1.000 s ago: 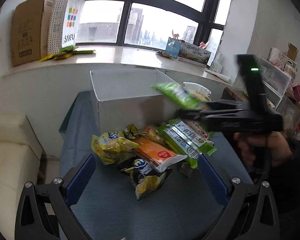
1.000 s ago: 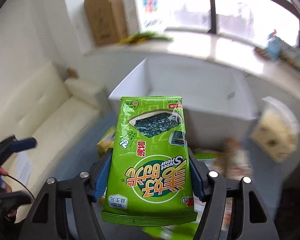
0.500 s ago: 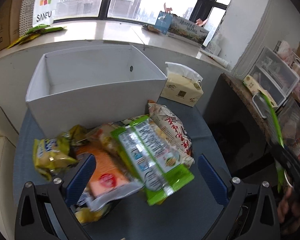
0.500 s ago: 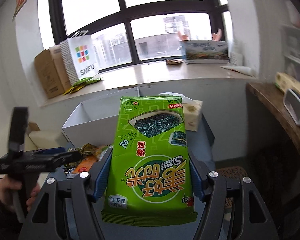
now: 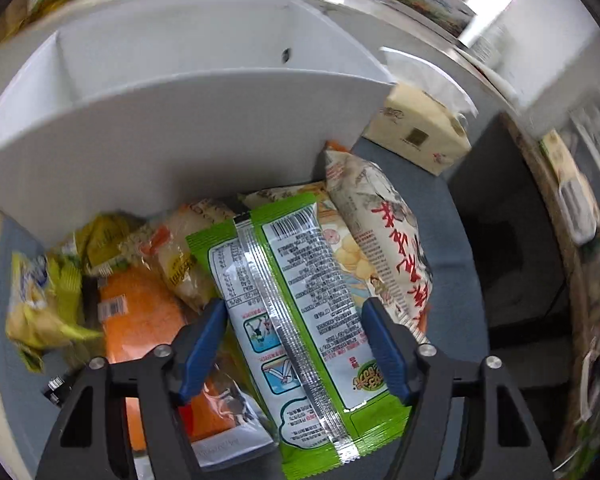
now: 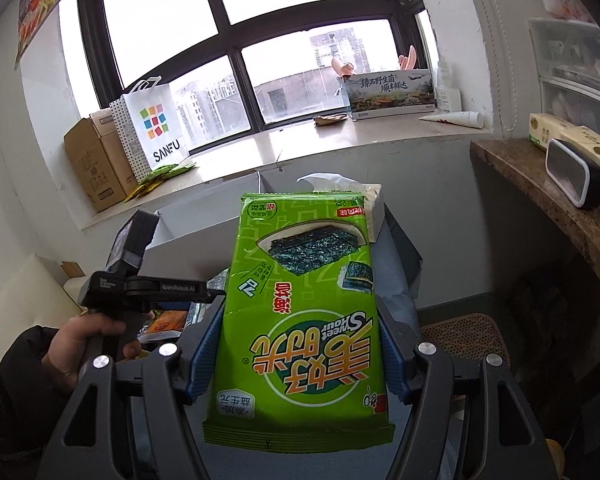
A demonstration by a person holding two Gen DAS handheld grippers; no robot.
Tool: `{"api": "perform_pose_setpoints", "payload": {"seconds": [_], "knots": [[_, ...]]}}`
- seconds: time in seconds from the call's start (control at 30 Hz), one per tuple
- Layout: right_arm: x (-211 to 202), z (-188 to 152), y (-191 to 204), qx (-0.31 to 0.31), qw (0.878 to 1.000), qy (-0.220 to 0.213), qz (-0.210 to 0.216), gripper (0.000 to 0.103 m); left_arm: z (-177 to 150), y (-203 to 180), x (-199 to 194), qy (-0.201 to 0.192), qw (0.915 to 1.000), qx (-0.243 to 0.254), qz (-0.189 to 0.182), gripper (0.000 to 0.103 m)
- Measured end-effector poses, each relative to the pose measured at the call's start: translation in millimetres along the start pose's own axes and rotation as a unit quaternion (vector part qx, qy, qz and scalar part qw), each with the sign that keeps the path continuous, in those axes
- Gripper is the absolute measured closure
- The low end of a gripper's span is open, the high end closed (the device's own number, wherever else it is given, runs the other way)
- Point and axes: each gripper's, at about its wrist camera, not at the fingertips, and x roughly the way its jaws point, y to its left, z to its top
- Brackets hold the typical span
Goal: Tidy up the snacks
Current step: 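Lift the green seaweed bag with the right gripper while the left grasps the white-green milk snack bag, then drop both held bags into the white box and open both grippers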
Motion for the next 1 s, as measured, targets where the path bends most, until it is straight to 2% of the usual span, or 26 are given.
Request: {"api": "perform_pose_setpoints", "payload": {"seconds": [0.1, 0.2, 0.3, 0.43, 0.53, 0.63, 0.77, 0.87, 0.93, 1.0], "knots": [[2.4, 0.4, 5.5, -0.004, 1.000, -0.001, 0.005, 0.031, -5.3, -1.5, -18.0, -0.027, 0.9994, 0.019, -0.012, 0.030], [6.3, 1.3, 11.0, -0.010, 1.000, 0.001, 0.011, 0.031, -14.6, -2.6, -54.6, -0.092, 0.9945, 0.050, -0.007, 0.030], [13.0, 3.4, 18.9, -0.016, 1.000, 0.003, 0.020, 0.031, -24.1, 2.8, -95.7, -0.157, 0.9844, 0.078, -0.015, 0.030], [31.2, 11.5, 35.7, -0.019, 0.999, 0.007, 0.038, 0.031, -30.5, 25.4, -147.0, -0.227, 0.9691, 0.085, -0.044, 0.030], [49.5, 24.2, 53.3, -0.028, 0.998, 0.011, 0.057, 0.031, -26.2, 43.0, -176.1, -0.271, 0.9582, 0.082, -0.037, 0.030], [71.9, 50.2, 77.4, -0.056, 0.996, 0.004, 0.069, 0.031, -4.6, 67.6, -189.5, -0.288, 0.9543, 0.070, -0.035, 0.030], [114.1, 98.8, 102.3, -0.069, 0.993, -0.007, 0.094, 0.031, 42.7, 100.6, -188.8, -0.291, 0.9544, 0.029, -0.057, 0.030], [153.4, 130.8, 119.2, -0.079, 0.992, -0.003, 0.100, 0.031, 79.4, 108.0, -181.8, -0.304, 0.9513, 0.030, -0.044, 0.030], [187.0, 150.7, 130.3, -0.089, 0.991, 0.007, 0.099, 0.031, 99.2, 109.6, -172.7, -0.298, 0.9531, 0.046, -0.016, 0.030], [216.0, 165.3, 136.4, -0.089, 0.991, 0.030, 0.096, 0.031, 120.2, 111.6, -157.6, -0.282, 0.9580, 0.051, -0.015, 0.030]]}}
